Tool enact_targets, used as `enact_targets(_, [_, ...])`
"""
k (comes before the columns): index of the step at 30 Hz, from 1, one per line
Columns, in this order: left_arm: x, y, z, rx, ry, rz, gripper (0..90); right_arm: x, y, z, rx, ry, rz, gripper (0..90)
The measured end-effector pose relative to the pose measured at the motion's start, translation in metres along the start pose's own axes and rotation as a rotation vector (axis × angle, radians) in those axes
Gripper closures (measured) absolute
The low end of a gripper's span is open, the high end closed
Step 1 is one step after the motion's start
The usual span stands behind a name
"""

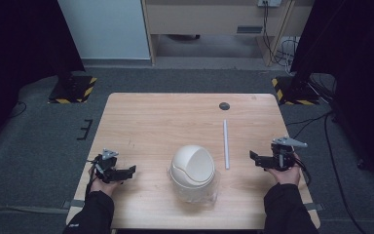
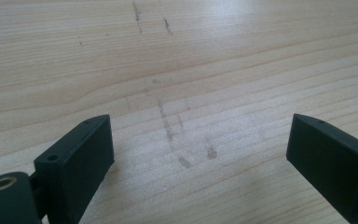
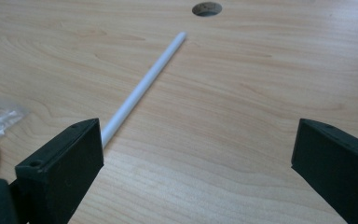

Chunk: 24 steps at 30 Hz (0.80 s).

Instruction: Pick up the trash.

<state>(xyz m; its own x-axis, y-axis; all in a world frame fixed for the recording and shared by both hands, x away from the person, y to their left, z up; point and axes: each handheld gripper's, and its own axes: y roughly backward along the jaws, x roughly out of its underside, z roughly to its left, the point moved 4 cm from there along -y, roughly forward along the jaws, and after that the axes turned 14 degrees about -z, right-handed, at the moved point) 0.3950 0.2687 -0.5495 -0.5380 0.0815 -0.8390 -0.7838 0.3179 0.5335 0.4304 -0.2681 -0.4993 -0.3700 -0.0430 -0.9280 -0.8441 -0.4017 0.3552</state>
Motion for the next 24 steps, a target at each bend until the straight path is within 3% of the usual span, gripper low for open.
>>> enact_targets(8, [0.0, 0.0, 0.0, -0.002, -0.001, 0.012, 7.3, -0.012, 0.007, 0.0, -0.002, -0.025, -0.086, 2.1])
enact_targets(12, [-0.001, 0.0, -0.001, 0.001, -0.007, 0.012, 7.4, -0.022, 0.012, 0.002, -0.007, -0.019, -0.096, 2.2])
enact_targets(17, [0.0, -0.001, -0.002, 0.006, -0.021, 0.024, 7.5, -0.04, 0.022, 0.011, -0.042, 0.014, -0.16, 2.2])
enact_targets(24, [0.001, -0.002, -0.003, 0.006, -0.03, 0.04, 7.6, -0.054, 0.028, 0.019, -0.066, 0.013, -0.2, 2.2])
